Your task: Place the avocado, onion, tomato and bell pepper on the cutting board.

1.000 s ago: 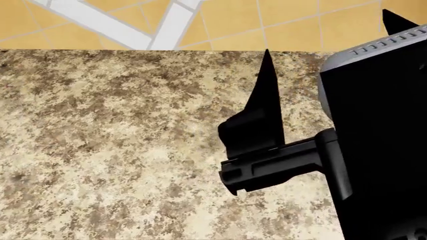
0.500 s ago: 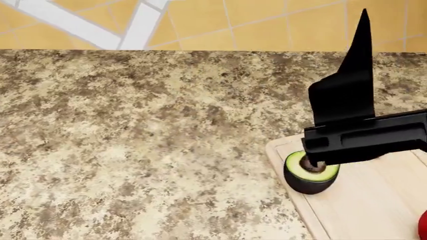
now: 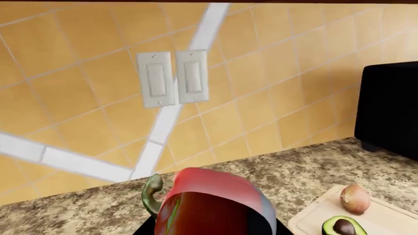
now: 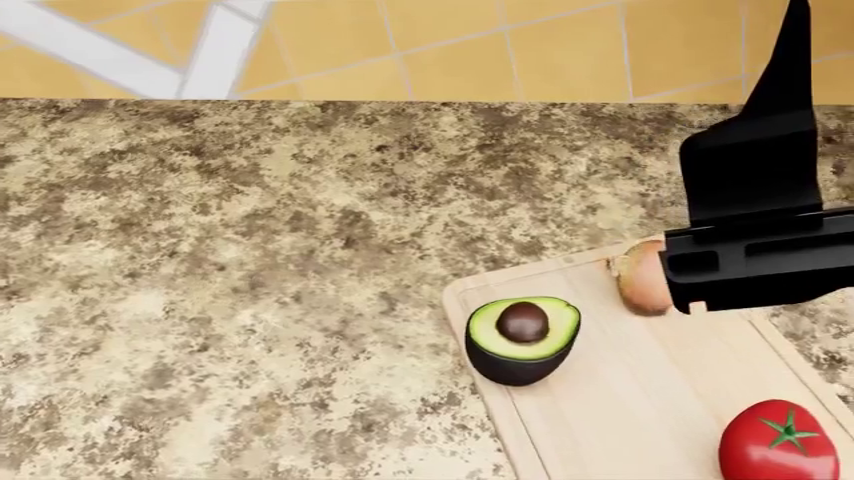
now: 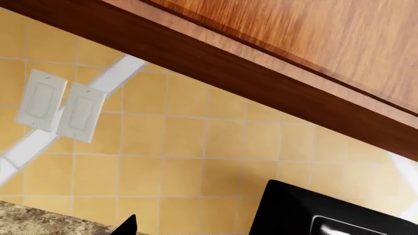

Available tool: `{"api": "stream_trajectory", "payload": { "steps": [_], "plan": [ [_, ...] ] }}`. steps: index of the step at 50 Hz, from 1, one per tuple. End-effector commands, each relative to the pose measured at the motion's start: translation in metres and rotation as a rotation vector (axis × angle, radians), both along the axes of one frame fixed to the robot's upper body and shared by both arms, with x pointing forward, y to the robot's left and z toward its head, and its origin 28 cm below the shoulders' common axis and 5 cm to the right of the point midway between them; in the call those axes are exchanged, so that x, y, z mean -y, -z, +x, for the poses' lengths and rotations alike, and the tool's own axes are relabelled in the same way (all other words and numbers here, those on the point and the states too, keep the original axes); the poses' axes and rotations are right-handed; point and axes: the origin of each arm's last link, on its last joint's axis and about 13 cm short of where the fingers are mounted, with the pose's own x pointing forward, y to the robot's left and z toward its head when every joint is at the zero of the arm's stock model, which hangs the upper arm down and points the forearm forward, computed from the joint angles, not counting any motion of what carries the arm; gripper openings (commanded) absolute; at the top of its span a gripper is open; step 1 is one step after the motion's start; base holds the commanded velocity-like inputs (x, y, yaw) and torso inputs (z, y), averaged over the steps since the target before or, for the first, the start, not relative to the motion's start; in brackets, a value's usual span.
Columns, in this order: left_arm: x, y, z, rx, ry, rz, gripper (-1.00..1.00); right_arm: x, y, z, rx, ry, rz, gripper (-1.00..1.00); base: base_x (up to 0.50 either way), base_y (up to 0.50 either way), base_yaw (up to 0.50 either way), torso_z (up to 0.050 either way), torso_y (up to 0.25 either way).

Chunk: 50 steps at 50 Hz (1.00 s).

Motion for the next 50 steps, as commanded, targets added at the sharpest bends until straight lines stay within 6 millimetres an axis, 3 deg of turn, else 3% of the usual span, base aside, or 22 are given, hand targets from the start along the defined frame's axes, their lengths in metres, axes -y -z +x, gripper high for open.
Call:
{"api": "stream_trajectory", "payload": {
  "steps": [1, 50],
  "plan": [
    [0.0006, -0.0016, 0.0007, 0.003, 0.000, -0.018, -1.00, 0.0007, -0.0004, -0.0015, 0.002, 0.004, 0.000, 1.00, 0.00, -0.21, 0.00, 0.000, 0.000],
    [0.0020, -0.0027, 0.0005, -0.001, 0.022, -0.008, -1.00, 0.0011, 0.0000, -0.0025, 0.006, 0.001, 0.000, 1.00, 0.00, -0.21, 0.00, 0.000, 0.000]
  ]
}}
